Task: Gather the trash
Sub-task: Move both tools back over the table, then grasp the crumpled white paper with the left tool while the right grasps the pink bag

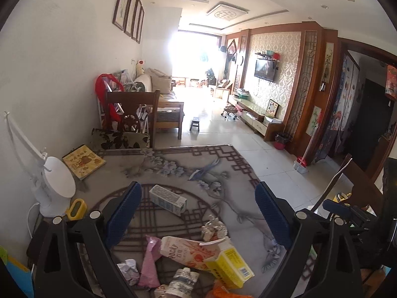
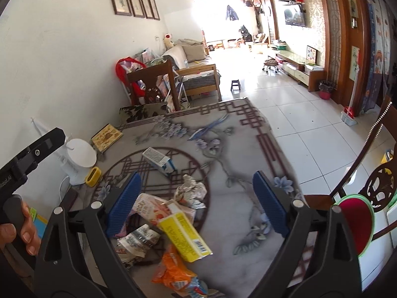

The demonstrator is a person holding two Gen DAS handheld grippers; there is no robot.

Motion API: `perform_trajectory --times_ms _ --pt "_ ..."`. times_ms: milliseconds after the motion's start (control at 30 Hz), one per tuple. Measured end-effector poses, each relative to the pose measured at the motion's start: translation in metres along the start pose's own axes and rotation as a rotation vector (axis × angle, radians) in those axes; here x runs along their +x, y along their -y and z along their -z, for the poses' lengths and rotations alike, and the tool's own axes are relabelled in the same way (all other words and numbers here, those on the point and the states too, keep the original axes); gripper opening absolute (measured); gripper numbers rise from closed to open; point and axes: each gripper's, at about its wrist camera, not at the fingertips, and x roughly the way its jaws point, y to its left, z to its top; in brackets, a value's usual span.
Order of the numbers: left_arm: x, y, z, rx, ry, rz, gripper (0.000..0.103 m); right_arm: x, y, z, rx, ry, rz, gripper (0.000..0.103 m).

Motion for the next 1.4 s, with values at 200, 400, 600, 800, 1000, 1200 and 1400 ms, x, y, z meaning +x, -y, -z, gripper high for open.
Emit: perform_trajectory --times_ms 200,400,600,800,1000,1200,1400 --pt "0.008 -0.075 0.032 -0.047 -0.073 -0.113 0.088 0.031 -0.025 0.017 -0.024 -0.097 0.0 0.091" --pt "0.016 -0.137 0.066 -0.092 -0.145 -0.234 0.088 0.051 -0.041 0.031 -0.043 -0.164 0.004 0.091" --pt "0.052 -0.163 0.103 -0.084 -0.265 -0.242 0.088 0.063 -0.058 0.035 -0.077 -0.201 0.001 0.091" --pt "0.111 -0.169 0.168 -0.143 -0.489 -0.205 0.085 0.074 -0.067 0.039 -0.104 -0.239 0.006 0.091" --pt "0.133 -0.171 0.181 -0.17 -0.51 -0.195 0.085 0.094 -0.075 0.047 -0.139 -0.303 -0.008 0.091" --pt "0.148 -0.171 0.181 -0.193 -0.514 -0.148 0.079 0.119 -0.091 0.055 -0.168 -0.376 -0.061 0.091" --pt "0.148 -0.167 0.177 -0.236 -0.496 -0.057 0.035 0.155 -0.113 0.07 -0.174 -0.485 -0.167 0.091"
